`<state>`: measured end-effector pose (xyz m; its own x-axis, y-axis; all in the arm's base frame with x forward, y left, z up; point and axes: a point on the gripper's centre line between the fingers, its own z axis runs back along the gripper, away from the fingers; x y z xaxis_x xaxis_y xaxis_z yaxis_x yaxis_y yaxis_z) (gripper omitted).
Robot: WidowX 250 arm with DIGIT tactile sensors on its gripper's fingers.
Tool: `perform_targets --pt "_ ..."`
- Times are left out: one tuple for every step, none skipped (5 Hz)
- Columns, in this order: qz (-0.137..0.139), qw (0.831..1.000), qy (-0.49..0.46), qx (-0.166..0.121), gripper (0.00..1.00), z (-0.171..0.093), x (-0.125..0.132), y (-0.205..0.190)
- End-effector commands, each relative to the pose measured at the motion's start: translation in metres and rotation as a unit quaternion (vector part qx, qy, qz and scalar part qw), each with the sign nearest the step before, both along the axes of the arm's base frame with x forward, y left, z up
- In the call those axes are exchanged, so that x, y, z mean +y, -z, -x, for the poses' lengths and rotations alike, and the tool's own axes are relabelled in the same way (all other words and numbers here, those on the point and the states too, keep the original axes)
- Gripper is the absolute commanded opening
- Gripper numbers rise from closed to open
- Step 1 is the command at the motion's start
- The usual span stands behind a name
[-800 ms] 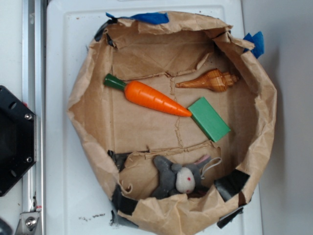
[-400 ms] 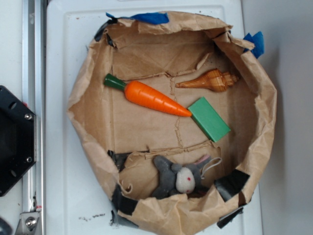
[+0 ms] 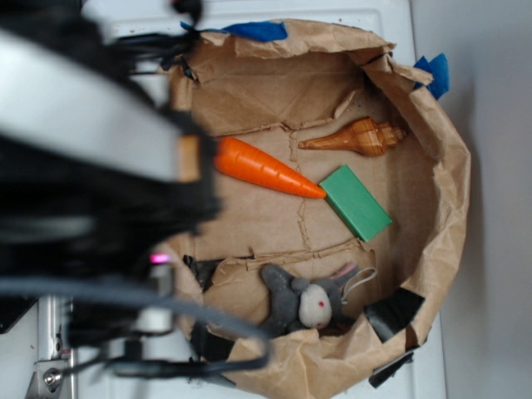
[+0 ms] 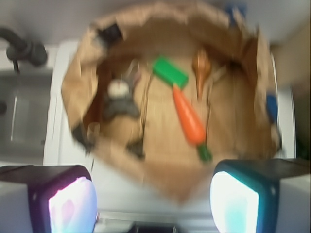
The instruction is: Grab the green block.
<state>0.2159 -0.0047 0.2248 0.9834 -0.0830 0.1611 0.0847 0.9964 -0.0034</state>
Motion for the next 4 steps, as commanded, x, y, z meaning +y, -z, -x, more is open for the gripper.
perform_targets --pt "-0.003 0.983 0.178 -0.050 1.00 -0.039 -0.007 0.034" --pt "-0.010 0.975 0.215 -0.054 1.00 -0.034 -0.002 0.054" --pt "-0.006 0.977 0.212 -0.036 1.00 -0.037 0.011 0.081" --pt "0.008 0.980 0.198 -0.017 1.00 -0.050 0.023 0.100"
